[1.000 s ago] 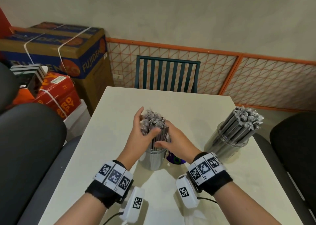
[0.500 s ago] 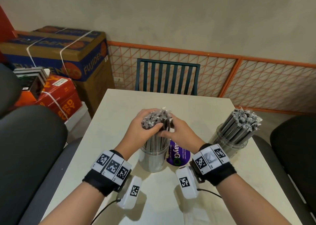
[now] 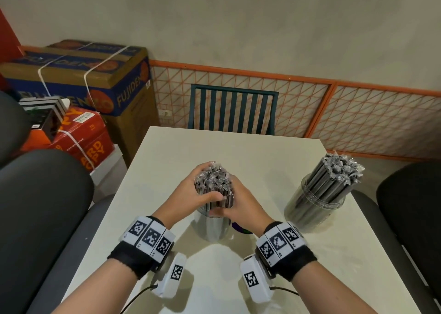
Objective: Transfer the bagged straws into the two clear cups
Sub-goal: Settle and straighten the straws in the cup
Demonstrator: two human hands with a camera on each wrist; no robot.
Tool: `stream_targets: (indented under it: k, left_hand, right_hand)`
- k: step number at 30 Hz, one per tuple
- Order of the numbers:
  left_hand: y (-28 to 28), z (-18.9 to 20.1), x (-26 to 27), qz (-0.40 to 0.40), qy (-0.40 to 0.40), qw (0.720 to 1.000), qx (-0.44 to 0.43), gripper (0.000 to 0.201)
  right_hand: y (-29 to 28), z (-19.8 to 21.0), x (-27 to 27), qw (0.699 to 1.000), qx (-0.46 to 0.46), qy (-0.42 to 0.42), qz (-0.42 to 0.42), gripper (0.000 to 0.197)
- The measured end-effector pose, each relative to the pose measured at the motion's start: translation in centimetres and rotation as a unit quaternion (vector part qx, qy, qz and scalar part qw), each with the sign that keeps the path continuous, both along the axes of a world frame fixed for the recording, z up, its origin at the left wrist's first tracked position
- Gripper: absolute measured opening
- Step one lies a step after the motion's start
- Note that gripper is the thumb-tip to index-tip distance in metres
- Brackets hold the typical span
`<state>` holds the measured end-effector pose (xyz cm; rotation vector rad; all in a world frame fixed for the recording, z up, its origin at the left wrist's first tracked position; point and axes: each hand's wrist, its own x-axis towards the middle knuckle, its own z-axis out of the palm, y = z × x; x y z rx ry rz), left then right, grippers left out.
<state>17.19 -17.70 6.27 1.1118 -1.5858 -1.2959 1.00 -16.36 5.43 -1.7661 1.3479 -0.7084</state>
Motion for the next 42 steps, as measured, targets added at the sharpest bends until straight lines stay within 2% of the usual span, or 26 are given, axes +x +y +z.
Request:
stream_targets:
  k: [2,5,7,9,11,12,14,16,18,20,23,25,26,30,33,37,40,42]
  left_hand:
    - [0.2,-0.4,0.0,-0.017,-0.003,1.000,0.006,0.090]
    - [0.2,-0.8,-0.3,-0.016,-0.043,0.999,-0.002,0.077]
    - [-0.3,-0.5,-0.5,0.016,-0.070,0.997,-0.022,0.065]
    - [-0.7,-0.1,-0.7,0.059,-0.071,0.995,-0.041,0.057]
    - [-0.6,0.2,-0.9,0.060,-0.050,0.996,-0.048,0.056]
    - [-0.5,0.0,-1.1,0.038,-0.042,0.998,-0.043,0.063]
    - [-0.2,-0.4,-1.2,-0.024,-0.052,0.998,-0.013,0.084]
    - [-0.4,-0.8,-0.7,-0.051,-0.139,0.989,-0.013,0.104]
    - [-0.7,-0.6,0.0,-0.072,-0.239,0.968,-0.037,0.114]
    - [-1.1,-0.7,0.8,-0.098,-0.266,0.959,-0.014,0.120]
    - [-1.6,-0.8,1.2,-0.118,-0.212,0.969,0.046,0.101]
    - [-1.7,-0.2,0.8,-0.102,-0.192,0.975,0.041,0.083]
    - [-1.7,0.2,0.5,-0.089,-0.175,0.980,0.030,0.075]
    - [-1.7,1.4,0.1,-0.060,-0.114,0.992,-0.001,0.043]
    - [-1.8,2.0,0.8,-0.073,-0.122,0.990,-0.006,0.047]
    - [-1.4,1.8,1.2,-0.110,-0.131,0.985,0.020,0.057]
    - [-0.8,1.4,1.0,-0.103,-0.153,0.983,-0.003,0.059]
    - [-0.4,1.0,0.9,-0.085,-0.154,0.984,-0.019,0.060]
  right_hand:
    - [0.0,0.0,-0.2,1.000,-0.001,-0.008,-0.015,0.070]
    - [0.2,0.4,-0.7,1.000,-0.010,-0.006,-0.029,0.046]
    - [0.2,0.6,-0.7,0.999,-0.022,-0.007,-0.045,0.042]
    - [0.2,0.6,-0.6,0.998,-0.011,-0.041,-0.047,0.056]
    - [0.2,0.1,-0.6,0.996,0.036,-0.084,-0.014,0.084]
    - [0.2,-0.3,-0.6,0.995,0.054,-0.085,0.005,0.098]
    - [0.1,-0.7,-0.3,0.997,0.048,-0.054,0.015,0.113]
    - [0.2,-0.5,0.0,0.998,0.034,-0.056,0.001,0.116]
    - [0.2,-0.1,-0.2,0.996,0.031,-0.075,-0.029,0.108]
    - [0.4,-0.1,-0.5,0.997,0.014,-0.064,-0.045,0.100]
    - [0.7,-0.2,-0.2,0.995,0.011,-0.083,-0.052,0.112]
    - [0.8,-0.4,0.2,0.994,0.004,-0.089,-0.070,0.115]
    - [0.9,-0.4,0.4,0.993,-0.004,-0.088,-0.081,0.107]
    - [0.6,1.7,0.0,0.994,-0.041,-0.049,-0.084,0.051]
    - [-0.4,4.3,-1.7,0.999,-0.018,-0.002,-0.034,0.041]
    - [-0.7,4.5,-2.4,0.997,0.013,0.057,0.047,0.055]
    - [0.0,3.1,-1.8,0.994,0.009,0.080,0.068,0.086]
    - [0.4,2.1,-1.5,0.996,0.015,0.064,0.056,0.100]
